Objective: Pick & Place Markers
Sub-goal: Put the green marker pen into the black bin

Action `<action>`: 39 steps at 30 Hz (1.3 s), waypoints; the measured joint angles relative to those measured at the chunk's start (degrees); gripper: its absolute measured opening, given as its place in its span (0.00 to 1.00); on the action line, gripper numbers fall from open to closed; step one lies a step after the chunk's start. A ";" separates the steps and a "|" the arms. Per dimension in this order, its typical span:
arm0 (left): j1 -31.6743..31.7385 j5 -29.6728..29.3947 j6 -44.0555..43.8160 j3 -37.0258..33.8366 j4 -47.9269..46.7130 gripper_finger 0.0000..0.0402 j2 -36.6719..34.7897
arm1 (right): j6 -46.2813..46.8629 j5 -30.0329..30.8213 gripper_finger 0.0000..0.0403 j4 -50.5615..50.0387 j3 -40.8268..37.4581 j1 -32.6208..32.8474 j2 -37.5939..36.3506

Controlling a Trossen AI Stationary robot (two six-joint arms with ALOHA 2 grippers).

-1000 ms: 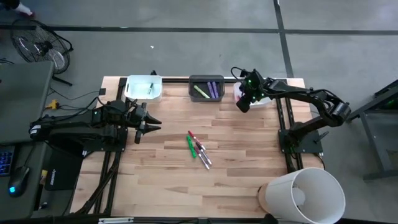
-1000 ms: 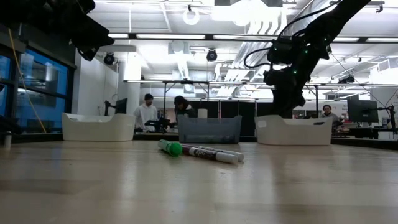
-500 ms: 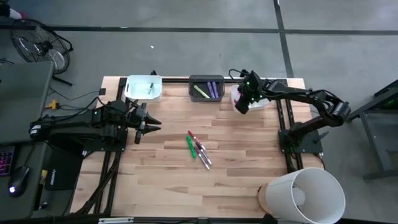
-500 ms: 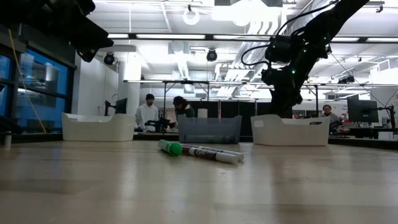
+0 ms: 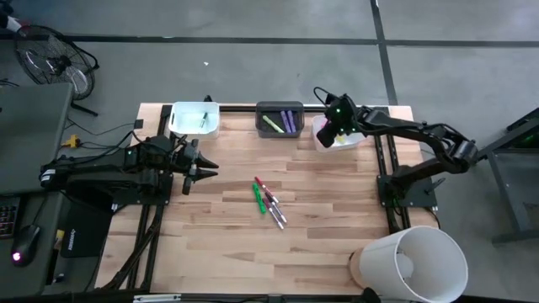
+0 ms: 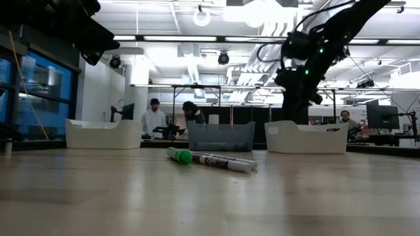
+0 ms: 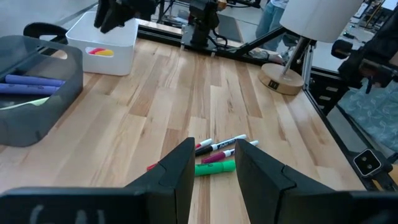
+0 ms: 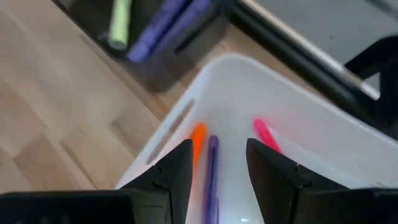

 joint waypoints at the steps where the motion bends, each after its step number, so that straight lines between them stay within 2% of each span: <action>1: 0.00 0.00 0.00 0.00 0.00 0.28 0.01 | -0.22 0.01 0.35 -0.02 0.03 0.27 -0.92; 5: 0.02 -0.01 0.00 0.00 0.00 0.28 -0.02 | -0.36 0.20 0.35 -0.13 0.04 2.81 -5.56; 11: 0.01 -0.05 0.02 0.00 0.02 0.28 -0.02 | 2.51 0.48 0.35 0.35 0.11 10.44 -10.60; 14: 0.02 -0.78 0.02 0.00 0.02 0.28 0.01 | 5.50 0.83 0.35 1.65 0.11 16.15 -10.78; 21: 0.01 -1.00 0.02 0.02 0.20 0.28 0.00 | 9.53 6.95 0.35 8.82 0.11 30.24 -8.57; 26: 0.02 -1.03 -0.75 0.04 0.22 0.28 0.01 | 8.93 8.49 0.35 17.16 0.11 37.34 -3.90; 30: 0.01 -1.04 -1.74 0.04 0.31 0.28 -0.01 | 8.73 10.33 0.35 22.79 0.11 41.80 2.83; 39: 0.02 -1.46 -2.93 0.04 1.45 0.28 -0.02 | 10.09 11.44 0.35 36.26 0.11 47.45 19.79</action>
